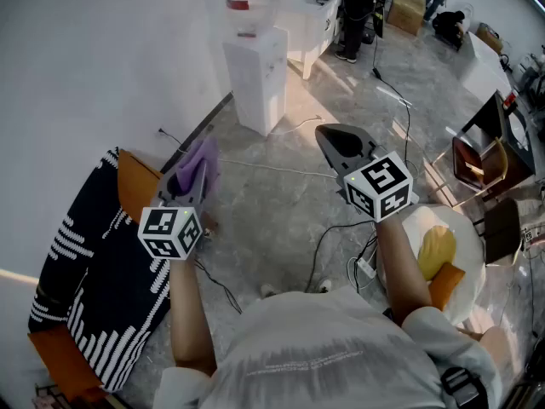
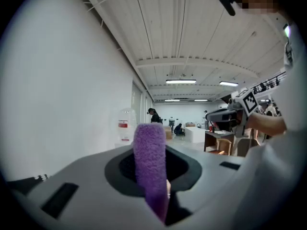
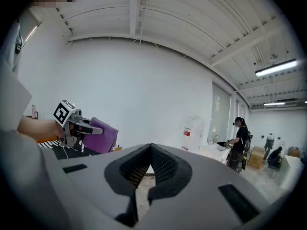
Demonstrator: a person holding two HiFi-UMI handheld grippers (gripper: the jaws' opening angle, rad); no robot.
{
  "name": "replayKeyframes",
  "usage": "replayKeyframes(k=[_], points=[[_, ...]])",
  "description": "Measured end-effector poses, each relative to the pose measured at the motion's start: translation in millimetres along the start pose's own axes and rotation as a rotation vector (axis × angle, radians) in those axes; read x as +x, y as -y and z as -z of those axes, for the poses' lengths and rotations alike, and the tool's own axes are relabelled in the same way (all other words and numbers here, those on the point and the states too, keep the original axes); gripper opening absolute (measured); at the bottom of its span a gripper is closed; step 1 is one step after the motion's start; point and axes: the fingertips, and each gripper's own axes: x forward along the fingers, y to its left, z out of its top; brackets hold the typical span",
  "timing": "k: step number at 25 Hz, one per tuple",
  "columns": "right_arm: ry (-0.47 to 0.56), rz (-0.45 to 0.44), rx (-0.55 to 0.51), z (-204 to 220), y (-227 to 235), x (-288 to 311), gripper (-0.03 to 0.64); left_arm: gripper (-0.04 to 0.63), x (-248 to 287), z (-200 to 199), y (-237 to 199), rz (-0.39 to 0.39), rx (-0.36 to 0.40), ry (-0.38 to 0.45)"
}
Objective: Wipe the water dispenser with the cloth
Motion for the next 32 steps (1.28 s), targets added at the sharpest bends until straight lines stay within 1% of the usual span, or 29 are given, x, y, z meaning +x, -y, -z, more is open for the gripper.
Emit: replayKeyframes(k=[3, 9, 15, 19, 21, 24, 27, 29, 32], points=[[-0.012, 0.001, 0.000, -0.2, -3.6, 8.1, 0.015, 0.066, -2.4, 4.8, -8.8, 0.005, -0.023, -0.002], [-0.011, 0.048, 0.025, 5.9, -10.2, 14.0, 0.015, 0.067, 0.4, 24.0, -29.3, 0.012, -0.070, -0.029], [-0.039, 0.083, 0.051, 20.2, -20.6, 22.1, 0.015, 0.066, 8.9, 43.3, -48.7, 0.042, -0.048, -0.094], [-0.046, 0.107, 0.096, 29.3, -8.5, 30.2, 0.015, 0.067, 15.9, 45.8, -58.9, 0.058, -0.052, -0.099], [-0.039, 0.113, 0.102, 28.7, 0.3, 40.4, 0.015, 0.067, 22.9, 46.4, -66.6, 0.054, -0.053, -0.103], [-0.035, 0.090, 0.081, 28.7, 9.1, 61.9, 0.015, 0.067, 36.5, 50.7, -79.6, 0.036, -0.057, -0.120], [-0.049, 0.008, 0.029, 33.9, 15.6, 95.6, 0.015, 0.067, 57.3, 52.7, -94.0, 0.018, -0.045, -0.129], [-0.058, -0.027, -0.014, 38.2, 27.2, 124.8, 0.015, 0.067, 78.3, 48.9, -104.5, 0.012, -0.028, -0.116], [-0.053, -0.014, -0.054, 45.8, 63.3, 171.8, 0.015, 0.067, 121.4, 40.3, -120.7, -0.002, 0.006, -0.100]])
